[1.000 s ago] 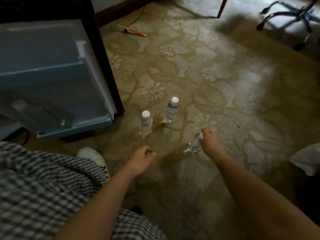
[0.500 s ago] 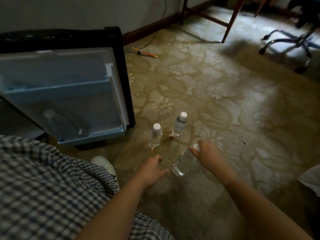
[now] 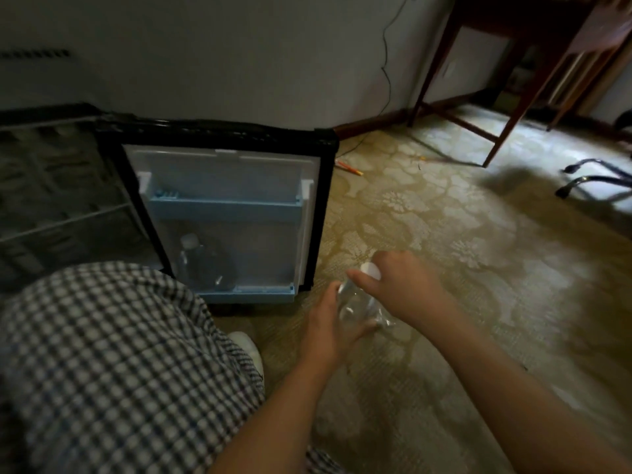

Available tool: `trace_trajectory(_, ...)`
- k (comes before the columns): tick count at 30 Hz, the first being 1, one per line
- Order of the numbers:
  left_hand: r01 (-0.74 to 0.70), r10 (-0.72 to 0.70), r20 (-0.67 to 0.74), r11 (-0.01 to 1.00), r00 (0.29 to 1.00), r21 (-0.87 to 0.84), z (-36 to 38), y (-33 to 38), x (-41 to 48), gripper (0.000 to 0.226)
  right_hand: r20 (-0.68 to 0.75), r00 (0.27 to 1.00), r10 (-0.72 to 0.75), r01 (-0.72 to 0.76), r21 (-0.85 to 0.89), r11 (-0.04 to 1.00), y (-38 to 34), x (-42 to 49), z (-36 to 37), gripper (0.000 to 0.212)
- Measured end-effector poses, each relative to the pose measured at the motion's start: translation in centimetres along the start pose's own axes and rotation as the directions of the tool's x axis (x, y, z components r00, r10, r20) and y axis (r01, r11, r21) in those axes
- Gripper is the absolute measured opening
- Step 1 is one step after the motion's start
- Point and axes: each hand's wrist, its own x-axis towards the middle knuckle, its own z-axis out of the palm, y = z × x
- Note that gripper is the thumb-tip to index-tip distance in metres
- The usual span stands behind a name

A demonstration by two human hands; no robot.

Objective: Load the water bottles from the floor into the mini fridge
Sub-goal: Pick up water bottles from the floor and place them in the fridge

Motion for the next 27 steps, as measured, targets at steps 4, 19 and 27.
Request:
trace_trajectory(4, 0.000, 0.007, -0.083, 0.997, 0.997, 0.083, -2.9, 1.2, 0.7, 0.069, -0.063, 0.994, -0.088, 0.089, 0.021, 0.996, -2.6, 1.6, -1.7, 0.051)
trace_trajectory(19, -0.146, 0.165, -0.046, 0.948, 0.985, 0.283, -20.4, 5.2, 4.1, 0.064, -0.332, 0.879, -0.341, 0.462, 0.423, 0.779, -12.5, 7.4, -6.2, 0.027)
trace_trajectory(27, -0.073, 0.070, 0.021, 0.945, 0.997, 0.318, -27.1, 3.5, 6.6, 0.069, -0.330, 0.878, -0.346, 0.456, 0.363, 0.812, -18.2, 12.5, -4.6, 0.034)
